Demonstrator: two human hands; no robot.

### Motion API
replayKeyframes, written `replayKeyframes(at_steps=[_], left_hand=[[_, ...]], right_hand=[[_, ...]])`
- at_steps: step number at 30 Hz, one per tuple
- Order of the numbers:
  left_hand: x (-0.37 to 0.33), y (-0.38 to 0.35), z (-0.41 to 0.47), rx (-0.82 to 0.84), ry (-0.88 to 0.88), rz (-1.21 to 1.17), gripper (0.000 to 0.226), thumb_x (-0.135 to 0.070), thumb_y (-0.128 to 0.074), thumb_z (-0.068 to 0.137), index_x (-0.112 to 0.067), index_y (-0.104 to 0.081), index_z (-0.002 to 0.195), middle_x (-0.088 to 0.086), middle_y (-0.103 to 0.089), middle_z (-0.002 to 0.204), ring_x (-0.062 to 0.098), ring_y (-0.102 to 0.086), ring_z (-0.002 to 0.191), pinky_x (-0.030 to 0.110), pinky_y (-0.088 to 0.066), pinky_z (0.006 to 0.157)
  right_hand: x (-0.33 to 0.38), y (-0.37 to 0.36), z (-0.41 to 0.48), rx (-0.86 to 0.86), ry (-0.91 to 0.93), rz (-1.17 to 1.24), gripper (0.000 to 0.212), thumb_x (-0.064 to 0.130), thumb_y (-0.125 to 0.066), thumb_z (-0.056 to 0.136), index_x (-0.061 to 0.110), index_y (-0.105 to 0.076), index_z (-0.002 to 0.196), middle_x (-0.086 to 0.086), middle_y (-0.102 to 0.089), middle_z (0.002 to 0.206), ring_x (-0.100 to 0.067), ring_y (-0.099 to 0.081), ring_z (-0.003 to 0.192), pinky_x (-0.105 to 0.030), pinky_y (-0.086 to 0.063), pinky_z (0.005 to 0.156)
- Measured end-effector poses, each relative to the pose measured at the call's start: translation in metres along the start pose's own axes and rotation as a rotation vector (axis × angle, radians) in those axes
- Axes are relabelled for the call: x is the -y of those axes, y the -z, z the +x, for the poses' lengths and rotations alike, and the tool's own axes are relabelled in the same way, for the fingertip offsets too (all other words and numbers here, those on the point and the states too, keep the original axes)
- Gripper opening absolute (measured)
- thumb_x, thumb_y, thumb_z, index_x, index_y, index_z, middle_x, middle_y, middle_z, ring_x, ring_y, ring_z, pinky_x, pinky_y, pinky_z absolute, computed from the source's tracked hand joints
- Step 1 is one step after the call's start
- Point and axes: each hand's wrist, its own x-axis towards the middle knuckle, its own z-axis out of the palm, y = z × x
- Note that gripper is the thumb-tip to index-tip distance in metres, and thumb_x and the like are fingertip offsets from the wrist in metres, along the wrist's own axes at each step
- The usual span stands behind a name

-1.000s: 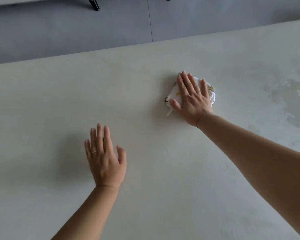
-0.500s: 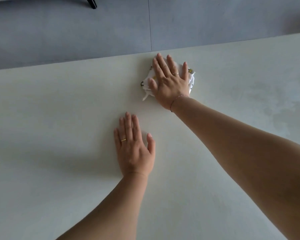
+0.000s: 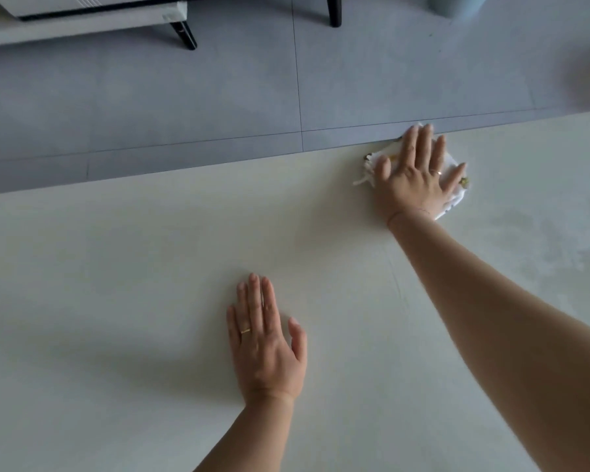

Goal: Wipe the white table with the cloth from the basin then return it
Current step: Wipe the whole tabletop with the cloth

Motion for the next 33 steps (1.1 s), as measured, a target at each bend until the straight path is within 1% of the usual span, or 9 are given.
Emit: replayKeyframes(at_steps=[3, 7, 10, 12, 16, 20, 24, 28, 33], left_hand=[[0.002, -0.002, -0.001, -0.008, -0.006, 0.006, 0.066, -0.033, -0.036, 0.085, -0.004, -0.034, 0.145, 0.01, -0.027, 0.155, 0.029, -0.026, 0.142, 0.046, -0.02, 0.114], [0.0, 0.0, 0.0, -0.024, 0.003, -0.02, 0.064, -0.03, -0.036, 0.086, -0.003, -0.037, 0.143, 0.01, -0.029, 0.154, 0.029, -0.029, 0.141, 0.046, -0.022, 0.114], [-0.001, 0.001, 0.002, -0.024, -0.001, -0.021, 0.064, -0.031, -0.036, 0.085, -0.003, -0.038, 0.143, 0.01, -0.029, 0.153, 0.029, -0.03, 0.14, 0.047, -0.023, 0.113], [0.001, 0.001, 0.001, -0.029, -0.015, -0.011, 0.064, -0.032, -0.036, 0.085, -0.003, -0.038, 0.142, 0.011, -0.029, 0.153, 0.03, -0.03, 0.14, 0.047, -0.023, 0.113], [0.0, 0.002, 0.002, -0.014, -0.013, 0.003, 0.065, -0.033, -0.035, 0.086, -0.002, -0.037, 0.143, 0.012, -0.029, 0.153, 0.03, -0.027, 0.142, 0.048, -0.022, 0.113], [-0.002, 0.003, 0.001, -0.001, -0.006, 0.011, 0.065, -0.032, -0.035, 0.085, -0.002, -0.037, 0.143, 0.014, -0.031, 0.152, 0.031, -0.028, 0.141, 0.047, -0.021, 0.114], [-0.002, 0.002, 0.002, -0.027, -0.001, 0.018, 0.063, -0.031, -0.036, 0.085, 0.0, -0.043, 0.139, 0.017, -0.037, 0.149, 0.034, -0.033, 0.138, 0.047, -0.024, 0.112], [-0.003, 0.003, 0.001, -0.05, -0.021, -0.004, 0.064, -0.032, -0.036, 0.085, 0.0, -0.042, 0.139, 0.016, -0.037, 0.149, 0.033, -0.032, 0.139, 0.049, -0.024, 0.113], [-0.002, 0.001, 0.001, -0.092, -0.014, -0.034, 0.063, -0.029, -0.036, 0.085, -0.002, -0.039, 0.142, 0.013, -0.033, 0.152, 0.032, -0.029, 0.141, 0.048, -0.021, 0.115]], right_hand=[[0.056, -0.011, -0.026, 0.012, 0.022, 0.02, 0.069, 0.045, -0.025, 0.09, 0.021, -0.004, 0.151, 0.005, 0.002, 0.16, -0.02, 0.005, 0.147, -0.06, 0.011, 0.11], [0.111, -0.031, -0.087, 0.092, 0.491, 0.021, 0.069, 0.049, -0.028, 0.093, 0.021, -0.004, 0.152, 0.006, 0.002, 0.16, -0.02, 0.007, 0.147, -0.056, 0.017, 0.109], [0.086, -0.026, -0.078, 0.115, 0.679, -0.027, 0.07, 0.058, -0.024, 0.093, 0.025, -0.005, 0.152, 0.009, 0.0, 0.16, -0.017, 0.005, 0.147, -0.051, 0.015, 0.112], [0.046, -0.018, -0.063, 0.082, 0.659, -0.039, 0.07, 0.061, -0.024, 0.092, 0.027, -0.006, 0.151, 0.01, -0.003, 0.159, -0.015, 0.001, 0.147, -0.048, 0.011, 0.115], [-0.037, 0.001, -0.047, 0.026, 0.308, -0.021, 0.072, 0.061, -0.021, 0.089, 0.029, -0.008, 0.151, 0.01, -0.003, 0.159, -0.014, 0.0, 0.147, -0.048, 0.007, 0.116], [-0.008, -0.007, -0.074, -0.015, -0.025, 0.038, 0.069, 0.053, -0.021, 0.091, 0.025, -0.004, 0.151, 0.006, 0.003, 0.16, -0.018, 0.007, 0.146, -0.055, 0.011, 0.113], [0.047, -0.028, -0.146, 0.061, 0.342, 0.06, 0.067, 0.053, -0.026, 0.093, 0.024, -0.008, 0.151, 0.005, 0.001, 0.16, -0.021, 0.007, 0.147, -0.053, 0.018, 0.112], [0.019, -0.022, -0.142, 0.1, 0.641, 0.011, 0.068, 0.059, -0.03, 0.092, 0.026, -0.016, 0.15, 0.006, -0.009, 0.159, -0.021, -0.003, 0.147, -0.053, 0.005, 0.116], [-0.08, 0.002, -0.115, 0.048, 0.372, -0.045, 0.072, 0.064, -0.02, 0.087, 0.031, -0.014, 0.15, 0.009, -0.008, 0.159, -0.016, -0.005, 0.147, -0.049, 0.006, 0.116]])
